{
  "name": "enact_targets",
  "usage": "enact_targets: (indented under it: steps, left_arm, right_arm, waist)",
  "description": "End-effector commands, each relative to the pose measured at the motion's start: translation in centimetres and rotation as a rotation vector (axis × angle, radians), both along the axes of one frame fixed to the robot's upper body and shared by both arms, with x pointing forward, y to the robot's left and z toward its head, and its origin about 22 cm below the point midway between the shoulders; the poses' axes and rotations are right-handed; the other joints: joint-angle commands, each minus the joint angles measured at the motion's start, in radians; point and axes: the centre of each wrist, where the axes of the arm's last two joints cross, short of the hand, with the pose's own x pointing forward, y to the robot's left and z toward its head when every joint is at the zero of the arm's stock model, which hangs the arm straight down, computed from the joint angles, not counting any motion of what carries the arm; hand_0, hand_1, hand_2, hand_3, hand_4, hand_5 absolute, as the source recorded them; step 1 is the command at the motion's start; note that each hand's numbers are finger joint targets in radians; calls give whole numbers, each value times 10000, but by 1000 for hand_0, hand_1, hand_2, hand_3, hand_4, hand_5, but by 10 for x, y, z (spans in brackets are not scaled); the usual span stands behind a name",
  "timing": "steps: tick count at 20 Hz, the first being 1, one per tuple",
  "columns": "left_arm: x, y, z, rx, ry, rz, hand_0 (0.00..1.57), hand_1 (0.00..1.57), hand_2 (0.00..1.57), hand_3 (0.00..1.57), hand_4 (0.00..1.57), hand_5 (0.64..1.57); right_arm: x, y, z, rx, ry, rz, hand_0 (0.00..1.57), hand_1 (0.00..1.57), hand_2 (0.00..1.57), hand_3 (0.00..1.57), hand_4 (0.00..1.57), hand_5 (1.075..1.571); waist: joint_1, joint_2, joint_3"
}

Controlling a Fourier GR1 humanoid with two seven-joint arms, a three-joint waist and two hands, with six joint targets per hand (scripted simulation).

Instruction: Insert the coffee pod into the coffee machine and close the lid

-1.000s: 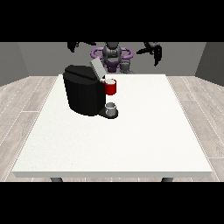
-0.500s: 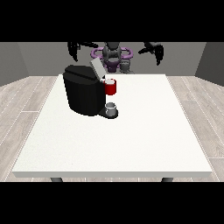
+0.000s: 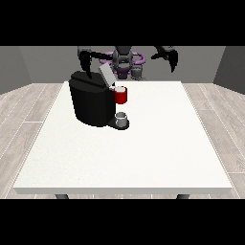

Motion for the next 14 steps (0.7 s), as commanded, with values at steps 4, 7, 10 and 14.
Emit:
enact_targets:
  steps: [4,7,10,14]
  left_arm:
    - [-11,3,20,-50,-465,382,0,0,0,0,360,1571]
    - [-10,23,34,24,-487,331,0,0,0,0,362,1571]
    - [-22,36,21,50,-568,1151,0,0,0,0,368,1571]
    - [-25,39,24,296,-925,811,0,0,0,0,331,1571]
  right_arm:
    - [13,38,6,-208,-541,889,0,0,0,0,0,1571]
    - [24,28,26,-351,-517,1092,0,0,0,0,0,1571]
    - [22,39,27,-425,-429,1597,0,0,0,0,73,1571]
    - [37,39,56,-649,-941,1232,0,0,0,0,129,1571]
  waist:
    - [-206,609,-2]
    - [-237,817,-2]
    - [-682,705,-3]
    - [-364,1102,-4]
